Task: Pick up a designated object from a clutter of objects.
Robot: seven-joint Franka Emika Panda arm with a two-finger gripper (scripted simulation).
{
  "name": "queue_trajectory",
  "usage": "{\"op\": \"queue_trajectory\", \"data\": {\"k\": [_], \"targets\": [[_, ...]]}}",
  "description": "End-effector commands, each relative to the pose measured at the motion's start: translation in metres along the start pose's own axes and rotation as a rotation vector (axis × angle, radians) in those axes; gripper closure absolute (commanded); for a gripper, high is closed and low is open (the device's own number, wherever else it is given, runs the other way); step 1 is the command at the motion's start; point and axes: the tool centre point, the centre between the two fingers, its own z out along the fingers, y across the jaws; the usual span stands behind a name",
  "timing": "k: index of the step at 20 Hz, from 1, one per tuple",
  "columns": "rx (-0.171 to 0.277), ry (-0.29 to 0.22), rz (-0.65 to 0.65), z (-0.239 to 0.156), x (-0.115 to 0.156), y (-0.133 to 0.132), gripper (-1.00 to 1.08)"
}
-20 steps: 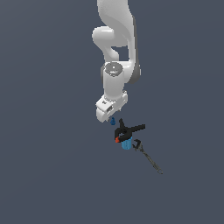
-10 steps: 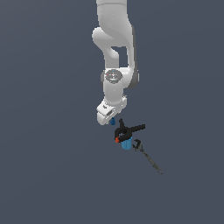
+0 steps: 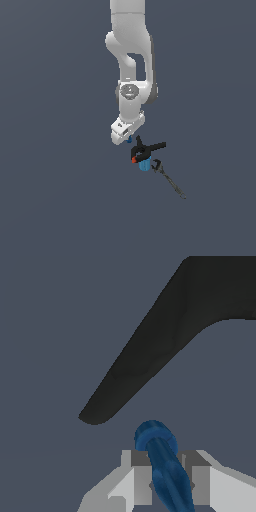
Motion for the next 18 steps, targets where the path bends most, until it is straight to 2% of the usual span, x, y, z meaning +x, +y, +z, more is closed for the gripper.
{"op": "queue_trajectory", "data": {"k": [1, 11, 18], "targets": [[0.000, 0.000, 0.000, 0.000, 0.000, 0.000, 1.08], [-0.001, 0.001, 0.000, -0.002, 0.000, 0.001, 1.08], [-0.001, 0.001, 0.000, -0.022, 0.002, 0.011, 1.08]]}}
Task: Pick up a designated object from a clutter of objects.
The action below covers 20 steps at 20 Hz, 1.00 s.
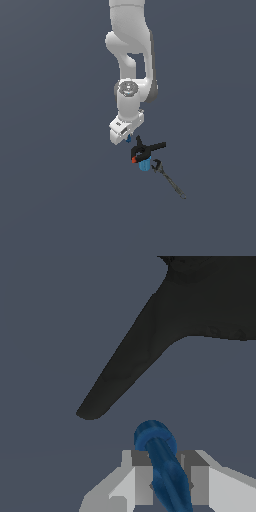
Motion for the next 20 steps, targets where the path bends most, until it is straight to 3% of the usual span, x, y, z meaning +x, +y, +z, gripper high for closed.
{"op": "queue_trajectory", "data": {"k": [1, 20], "targets": [[-0.001, 0.001, 0.000, -0.010, 0.001, 0.005, 1.08], [0.000, 0.001, 0.000, -0.159, 0.013, 0.081, 1.08]]}}
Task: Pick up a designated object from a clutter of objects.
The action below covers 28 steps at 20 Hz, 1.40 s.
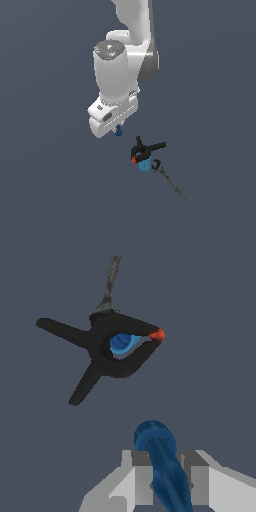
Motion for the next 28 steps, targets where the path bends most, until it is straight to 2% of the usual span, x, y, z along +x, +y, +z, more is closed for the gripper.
{"op": "queue_trajectory", "data": {"k": [1, 16, 28], "targets": [[0.001, 0.000, 0.000, -0.023, 0.002, 0.011, 1.08], [0.000, -0.001, 0.000, -0.142, 0.015, 0.077, 1.08], [0.000, -0.002, 0.000, -0.184, 0.022, 0.102, 1.08]]}}
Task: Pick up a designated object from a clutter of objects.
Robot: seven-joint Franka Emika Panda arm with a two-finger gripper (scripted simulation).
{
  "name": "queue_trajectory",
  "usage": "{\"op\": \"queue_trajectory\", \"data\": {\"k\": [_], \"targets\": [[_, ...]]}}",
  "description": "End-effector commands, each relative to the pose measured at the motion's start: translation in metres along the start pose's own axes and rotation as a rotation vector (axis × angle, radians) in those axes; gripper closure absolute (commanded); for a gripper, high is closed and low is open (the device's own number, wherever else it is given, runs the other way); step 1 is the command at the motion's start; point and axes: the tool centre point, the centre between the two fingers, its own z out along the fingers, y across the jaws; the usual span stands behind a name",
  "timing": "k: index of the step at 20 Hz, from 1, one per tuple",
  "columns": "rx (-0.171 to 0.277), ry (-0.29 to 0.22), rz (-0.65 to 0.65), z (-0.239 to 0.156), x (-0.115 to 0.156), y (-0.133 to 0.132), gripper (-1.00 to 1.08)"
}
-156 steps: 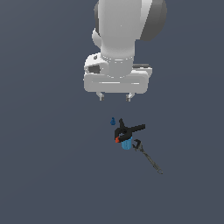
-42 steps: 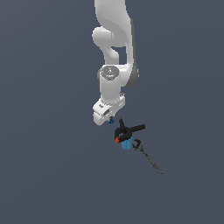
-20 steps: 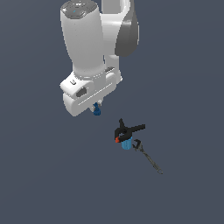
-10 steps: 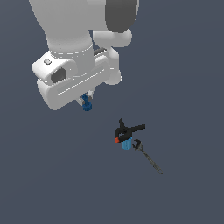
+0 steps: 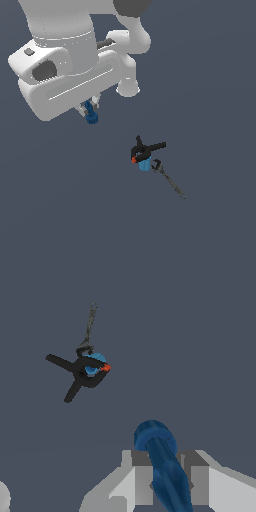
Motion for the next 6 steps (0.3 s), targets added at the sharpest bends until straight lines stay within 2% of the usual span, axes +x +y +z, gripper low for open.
{"op": "queue_trajectory", "data": {"k": [1, 6], "targets": [[0.000, 0.000, 0.000, -0.0046, 0.0009, 0.0028, 1.08], [0.000, 0.000, 0.000, -0.0074, 0.0016, 0.0048, 1.08]]}}
